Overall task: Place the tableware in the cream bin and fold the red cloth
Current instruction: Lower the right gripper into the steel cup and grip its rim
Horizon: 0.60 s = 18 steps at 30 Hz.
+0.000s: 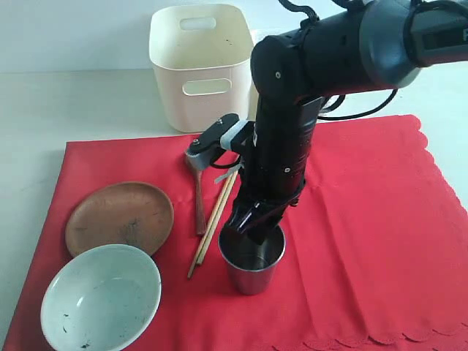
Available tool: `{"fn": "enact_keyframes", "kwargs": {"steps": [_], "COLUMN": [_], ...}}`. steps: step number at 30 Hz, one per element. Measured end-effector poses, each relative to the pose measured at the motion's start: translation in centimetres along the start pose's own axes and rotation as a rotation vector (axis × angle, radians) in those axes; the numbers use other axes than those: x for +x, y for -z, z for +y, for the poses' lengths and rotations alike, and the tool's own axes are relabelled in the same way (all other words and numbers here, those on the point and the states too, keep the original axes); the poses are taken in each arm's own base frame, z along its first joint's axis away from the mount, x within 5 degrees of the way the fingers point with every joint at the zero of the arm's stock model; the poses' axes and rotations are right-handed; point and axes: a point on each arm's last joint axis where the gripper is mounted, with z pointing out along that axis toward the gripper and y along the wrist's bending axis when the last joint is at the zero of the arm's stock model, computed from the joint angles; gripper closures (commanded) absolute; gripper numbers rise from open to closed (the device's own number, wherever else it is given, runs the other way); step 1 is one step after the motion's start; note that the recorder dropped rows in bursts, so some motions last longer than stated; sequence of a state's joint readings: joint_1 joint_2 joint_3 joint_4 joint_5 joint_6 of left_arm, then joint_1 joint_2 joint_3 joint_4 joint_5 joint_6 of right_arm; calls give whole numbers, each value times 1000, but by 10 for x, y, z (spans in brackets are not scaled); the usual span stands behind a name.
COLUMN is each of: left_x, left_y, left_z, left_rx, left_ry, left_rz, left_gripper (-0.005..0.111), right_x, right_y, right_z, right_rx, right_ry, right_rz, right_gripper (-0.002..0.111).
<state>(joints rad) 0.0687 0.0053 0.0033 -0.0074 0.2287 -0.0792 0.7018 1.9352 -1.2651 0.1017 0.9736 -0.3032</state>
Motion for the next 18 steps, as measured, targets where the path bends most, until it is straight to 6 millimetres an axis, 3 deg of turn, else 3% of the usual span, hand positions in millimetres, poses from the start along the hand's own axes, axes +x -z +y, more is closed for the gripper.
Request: {"fn": "enact_keyframes", "kwargs": {"steps": [3,6,18], "left_x": [0,0,0], "left_y": [0,0,0], "left_z": [0,0,0], "left_rx": [0,0,0], "left_ry": [0,0,0], "left_rz": [0,0,0], "left_gripper": [105,105,105], "right_x": [0,0,1], "right_y": [0,0,7], "right_z": [0,0,1], "right_rx": [0,1,3], "right_ry": [0,0,1], "right_rz": [0,-2,-17], "right_gripper": [96,108,108]}}
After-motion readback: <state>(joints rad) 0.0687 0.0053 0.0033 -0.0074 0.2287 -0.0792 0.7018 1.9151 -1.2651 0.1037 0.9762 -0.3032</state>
